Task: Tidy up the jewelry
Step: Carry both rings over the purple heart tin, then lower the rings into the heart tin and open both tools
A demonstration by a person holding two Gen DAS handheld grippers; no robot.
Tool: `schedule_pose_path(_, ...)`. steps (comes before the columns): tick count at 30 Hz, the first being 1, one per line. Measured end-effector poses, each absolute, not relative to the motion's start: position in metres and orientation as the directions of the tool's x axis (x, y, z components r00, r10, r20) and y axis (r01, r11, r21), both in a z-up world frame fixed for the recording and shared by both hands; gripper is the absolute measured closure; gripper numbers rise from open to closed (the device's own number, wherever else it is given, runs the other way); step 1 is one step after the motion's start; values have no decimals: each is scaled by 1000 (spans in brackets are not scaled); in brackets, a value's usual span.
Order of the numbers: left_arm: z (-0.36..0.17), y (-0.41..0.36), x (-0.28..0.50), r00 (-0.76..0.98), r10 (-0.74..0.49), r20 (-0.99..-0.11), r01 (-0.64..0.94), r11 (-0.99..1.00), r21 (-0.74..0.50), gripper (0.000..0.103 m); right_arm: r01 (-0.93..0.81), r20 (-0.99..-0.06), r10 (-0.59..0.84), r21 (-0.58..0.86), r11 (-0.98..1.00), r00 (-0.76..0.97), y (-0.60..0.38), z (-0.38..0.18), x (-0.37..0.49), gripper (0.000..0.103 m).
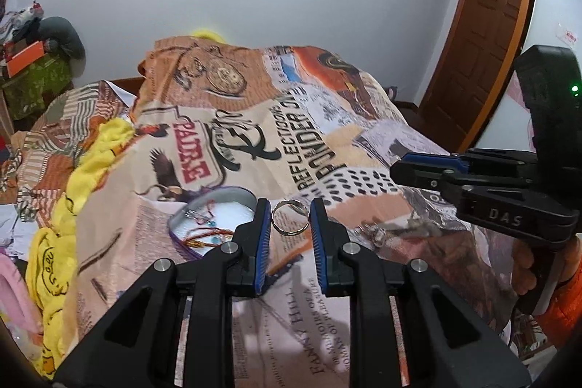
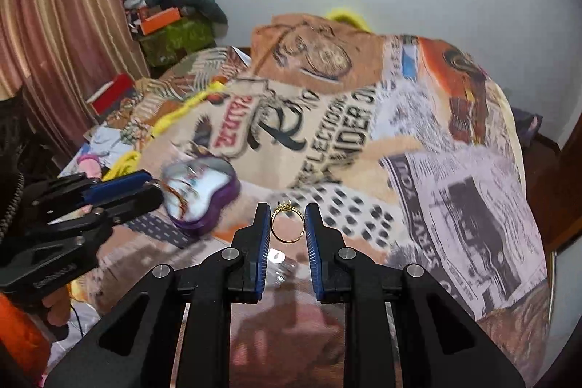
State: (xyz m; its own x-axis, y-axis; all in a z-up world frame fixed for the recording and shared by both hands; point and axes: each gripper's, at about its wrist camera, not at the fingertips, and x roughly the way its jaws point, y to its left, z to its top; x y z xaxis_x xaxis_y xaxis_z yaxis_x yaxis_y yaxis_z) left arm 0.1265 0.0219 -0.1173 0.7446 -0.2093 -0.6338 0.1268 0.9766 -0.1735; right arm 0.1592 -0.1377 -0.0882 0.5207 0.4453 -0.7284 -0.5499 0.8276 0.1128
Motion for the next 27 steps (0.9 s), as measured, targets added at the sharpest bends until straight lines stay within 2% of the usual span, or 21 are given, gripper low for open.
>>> schedule_pose_path(15,-98,65,119,799,-136,-586,44,985,-168,82,-630,-676,546,153,761,495,-86,-71,155,86)
schedule_pose_path(27,-115,95,131,773,-120,-622,-1,982,-191,82,-662,-724,545,165,731,422,-49,-101,171,86)
